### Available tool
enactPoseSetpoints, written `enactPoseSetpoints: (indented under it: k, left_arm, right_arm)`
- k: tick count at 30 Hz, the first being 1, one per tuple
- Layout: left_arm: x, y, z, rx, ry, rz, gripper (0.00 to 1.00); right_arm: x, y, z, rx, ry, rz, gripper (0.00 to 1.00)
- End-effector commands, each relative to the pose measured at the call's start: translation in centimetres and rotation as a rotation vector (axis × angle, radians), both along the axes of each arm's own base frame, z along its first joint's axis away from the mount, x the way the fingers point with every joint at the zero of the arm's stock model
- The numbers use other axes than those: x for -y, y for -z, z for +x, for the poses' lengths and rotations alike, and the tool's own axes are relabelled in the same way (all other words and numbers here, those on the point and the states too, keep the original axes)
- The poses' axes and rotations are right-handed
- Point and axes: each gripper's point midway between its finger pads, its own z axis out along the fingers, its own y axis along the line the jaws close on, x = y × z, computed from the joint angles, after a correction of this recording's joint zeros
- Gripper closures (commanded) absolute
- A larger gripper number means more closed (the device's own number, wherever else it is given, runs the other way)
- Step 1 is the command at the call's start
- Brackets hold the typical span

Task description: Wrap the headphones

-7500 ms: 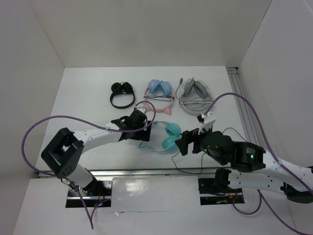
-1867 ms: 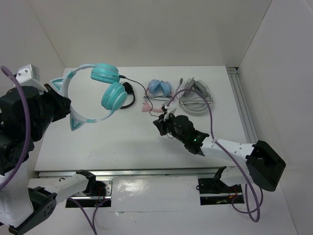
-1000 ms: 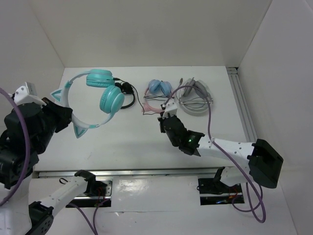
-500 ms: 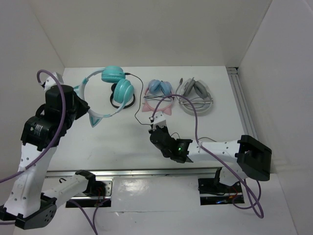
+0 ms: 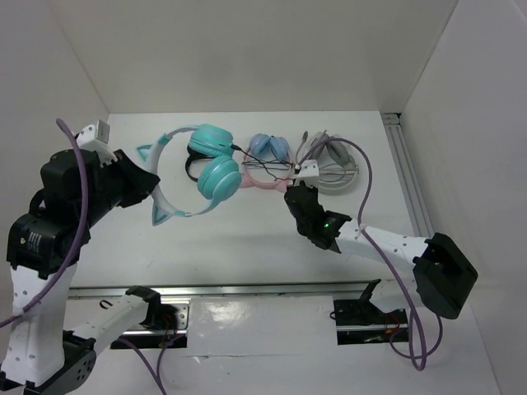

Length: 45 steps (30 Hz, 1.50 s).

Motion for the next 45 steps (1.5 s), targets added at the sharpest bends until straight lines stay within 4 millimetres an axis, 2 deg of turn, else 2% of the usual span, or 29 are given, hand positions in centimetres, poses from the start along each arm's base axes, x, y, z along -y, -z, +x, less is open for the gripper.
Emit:
enactPoseSetpoints:
  k: [1,3,4,5,6,7,8,10,11,13,14,15,16,18,19,21,23,24,25,28,29,32,38,41,42,43,44,45]
  left_arm:
    - [3.9,-4.5,-2.1,0.111,0.189,-0.187,1.0]
    - [5.5,-4.8,-3.6,0.093,0.237,-0.326,1.0]
    - [6.2,-4.9,-4.0,0.093,0.267,-0.38,1.0]
    - [7.8,-4.8,-3.7,0.083,0.317,-0.486,1.0]
    - [8.0,-5.3,-4.6,0.118,0.332,-0.538,1.0]
    - [8.1,-5.3,-4.5,0.123,0.325,-0.572,1.0]
    - [7.9,-5.2,-4.1,0.131,0.302,-0.591,1.0]
    - [6.0,-4.6,-2.5,0.151,0.157,-0.57,1.0]
    - [4.4,-5.6,-2.1,0.198,0.064,-0.562,1.0]
    - [3.4,-5.6,-1.2,0.194,-0.002,-0.531,1.0]
    - [3.3,-5.4,-0.1,0.174,-0.023,-0.507,1.0]
    - [2.9,-6.6,0.0,0.2,-0.036,-0.494,1.0]
    - [2.8,-6.3,0.2,0.174,-0.052,-0.483,1.0]
    - [2.9,-7.0,1.2,0.17,-0.062,-0.478,1.0]
    - [2.9,-7.3,1.4,0.171,-0.062,-0.479,1.0]
    - [2.8,-8.2,1.6,0.184,-0.068,-0.48,1.0]
    - [2.8,-8.7,2.1,0.189,-0.076,-0.478,1.0]
    - [2.5,-9.5,1.7,0.209,-0.082,-0.481,1.0]
    - [2.2,-9.5,2.1,0.205,-0.103,-0.473,1.0]
    - [1.4,-10.5,1.9,0.235,-0.141,-0.468,1.0]
    - [1.0,-10.3,2.4,0.233,-0.166,-0.459,1.0]
    - [0.6,-10.7,2.4,0.245,-0.185,-0.467,1.0]
    - [1.0,-10.6,3.0,0.23,-0.177,-0.465,1.0]
    - [0.4,-11.3,2.8,0.255,-0.199,-0.465,1.0]
    - [0.3,-10.8,3.2,0.242,-0.213,-0.446,1.0]
    - [0.3,-11.2,3.3,0.249,-0.212,-0.448,1.0]
    - [-0.2,-11.2,3.2,0.252,-0.234,-0.441,1.0]
    - [-0.3,-11.5,3.3,0.26,-0.239,-0.432,1.0]
  right_arm:
    - [-1.4,0.1,0.5,-0.009,-0.035,0.028,1.0]
    - [-3.2,0.6,-0.2,-0.027,-0.075,0.019,1.0]
    - [-4.0,1.1,-0.6,-0.036,-0.092,0.021,1.0]
    - [-5.6,0.9,-1.6,-0.032,-0.13,0.027,1.0]
    - [-6.5,0.7,-2.0,-0.024,-0.134,0.031,1.0]
    - [-7.0,1.5,-2.6,-0.039,-0.144,0.011,1.0]
    - [-8.3,1.2,-3.7,-0.036,-0.171,0.029,1.0]
    - [-9.2,1.5,-4.6,-0.04,-0.187,0.041,1.0]
    - [-9.6,1.9,-5.3,-0.048,-0.205,0.038,1.0]
    - [-9.1,2.2,-5.7,-0.041,-0.213,0.058,1.0]
    - [-9.6,1.6,-6.0,-0.024,-0.237,0.087,1.0]
    - [-9.8,1.6,-6.3,-0.025,-0.273,0.089,1.0]
    - [-9.7,2.2,-6.6,-0.029,-0.295,0.085,1.0]
    - [-10.7,1.4,-7.0,-0.008,-0.364,0.122,0.98]
    - [-10.7,2.1,-7.3,-0.013,-0.39,0.112,0.98]
    - [-11.5,1.2,-7.5,0.012,-0.427,0.158,0.95]
    - [-11.7,1.3,-7.7,0.017,-0.455,0.148,0.95]
    - [-11.7,2.2,-7.8,0.003,-0.466,0.123,0.95]
    - [-11.7,2.7,-7.8,-0.006,-0.466,0.112,0.94]
    - [-11.8,3.2,-7.6,-0.015,-0.479,0.102,0.9]
    - [-11.8,3.7,-7.6,-0.024,-0.479,0.091,0.83]
    - [-12.1,4.5,-7.4,-0.038,-0.49,0.089,0.81]
    - [-13.0,4.5,-6.9,-0.054,-0.529,0.12,0.79]
    - [-12.7,3.9,-6.3,-0.046,-0.526,0.14,0.71]
    - [-12.5,4.4,-6.3,-0.059,-0.532,0.138,0.71]
    - [-12.6,3.8,-6.3,-0.043,-0.534,0.154,0.71]
    - [-12.7,3.8,-6.4,-0.046,-0.542,0.156,0.75]
    - [-12.5,4.2,-6.5,-0.052,-0.542,0.15,0.84]
